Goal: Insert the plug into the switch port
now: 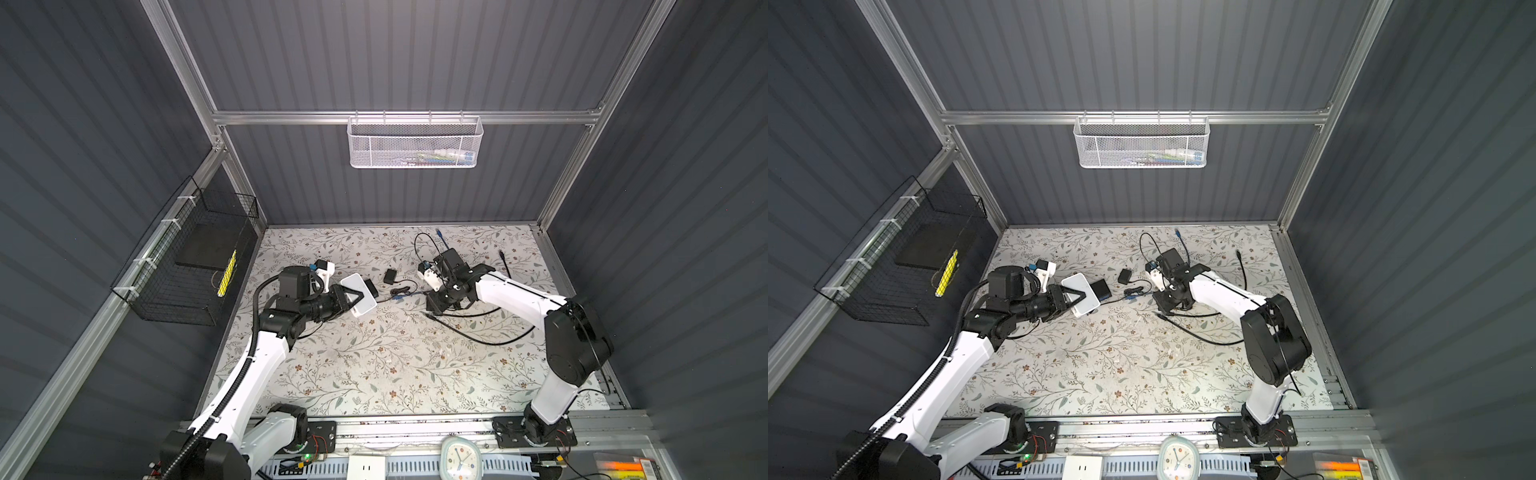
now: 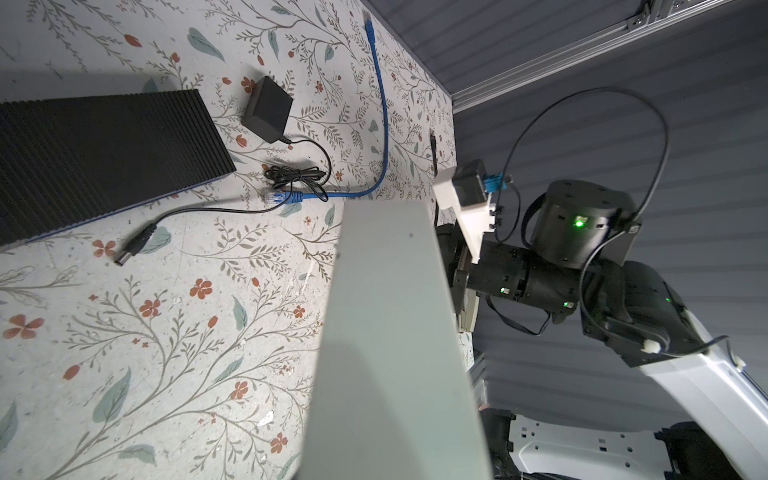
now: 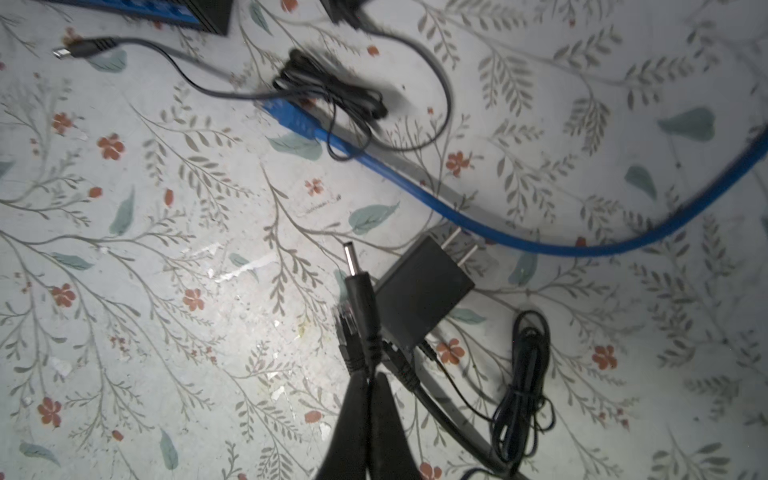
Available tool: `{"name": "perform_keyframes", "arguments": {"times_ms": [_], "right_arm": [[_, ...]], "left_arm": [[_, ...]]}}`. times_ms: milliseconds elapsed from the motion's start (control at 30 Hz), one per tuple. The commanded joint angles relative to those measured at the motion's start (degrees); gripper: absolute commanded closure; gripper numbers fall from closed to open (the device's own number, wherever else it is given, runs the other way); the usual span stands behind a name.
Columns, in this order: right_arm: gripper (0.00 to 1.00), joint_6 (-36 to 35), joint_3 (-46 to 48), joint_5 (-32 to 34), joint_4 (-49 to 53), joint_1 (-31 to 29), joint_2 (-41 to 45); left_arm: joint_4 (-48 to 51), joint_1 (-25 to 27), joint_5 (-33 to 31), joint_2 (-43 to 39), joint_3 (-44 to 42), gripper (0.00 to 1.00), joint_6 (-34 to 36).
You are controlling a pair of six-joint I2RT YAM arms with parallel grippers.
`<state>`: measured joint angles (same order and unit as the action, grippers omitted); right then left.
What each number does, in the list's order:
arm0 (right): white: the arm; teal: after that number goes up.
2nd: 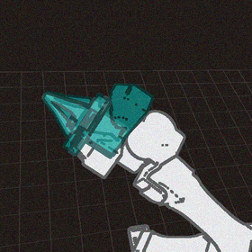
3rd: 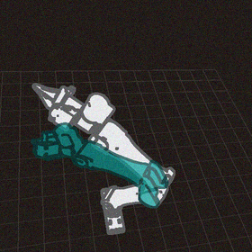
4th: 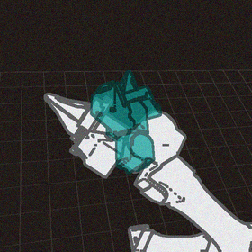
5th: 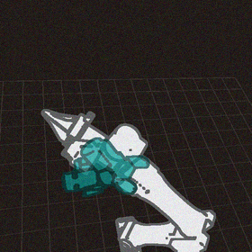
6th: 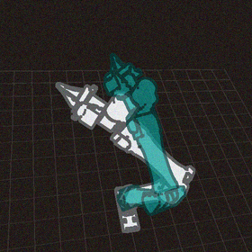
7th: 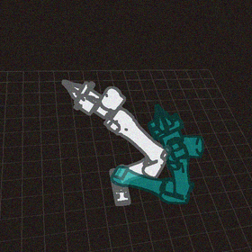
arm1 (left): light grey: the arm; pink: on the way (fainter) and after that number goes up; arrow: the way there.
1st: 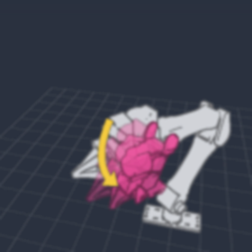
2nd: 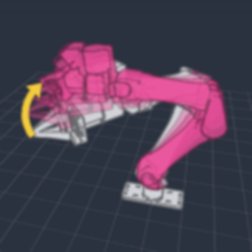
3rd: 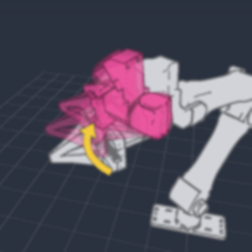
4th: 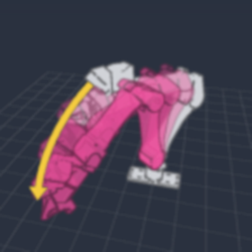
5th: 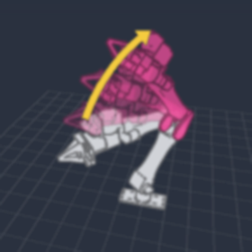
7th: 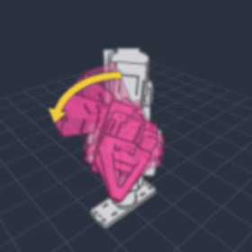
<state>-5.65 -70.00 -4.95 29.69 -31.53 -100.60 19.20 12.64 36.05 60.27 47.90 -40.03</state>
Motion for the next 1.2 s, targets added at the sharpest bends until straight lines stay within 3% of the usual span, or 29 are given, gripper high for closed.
{"name": "perform_keyframes", "arguments": {"times_ms": [0,367,833,1167], "right_arm": [[1.00,4.6,3.4,1.3,-2.4,1.1,2.0],[1.00,11.6,11.2,1.8,-7.1,1.7,6.3],[0.99,14.6,17.9,1.1,-10.4,1.5,8.9],[0.93,16.6,18.1,1.2,-10.9,1.5,6.9]], "left_arm": [[-1.7,-0.3,1.2,0.1,2.5,1.00,1.0],[-2.9,-0.3,1.5,0.7,2.3,1.00,0.6],[-3.8,-0.3,1.6,-0.7,0.3,1.00,0.2],[-4.6,-0.3,1.7,-0.6,-0.6,1.00,-0.1]]}}
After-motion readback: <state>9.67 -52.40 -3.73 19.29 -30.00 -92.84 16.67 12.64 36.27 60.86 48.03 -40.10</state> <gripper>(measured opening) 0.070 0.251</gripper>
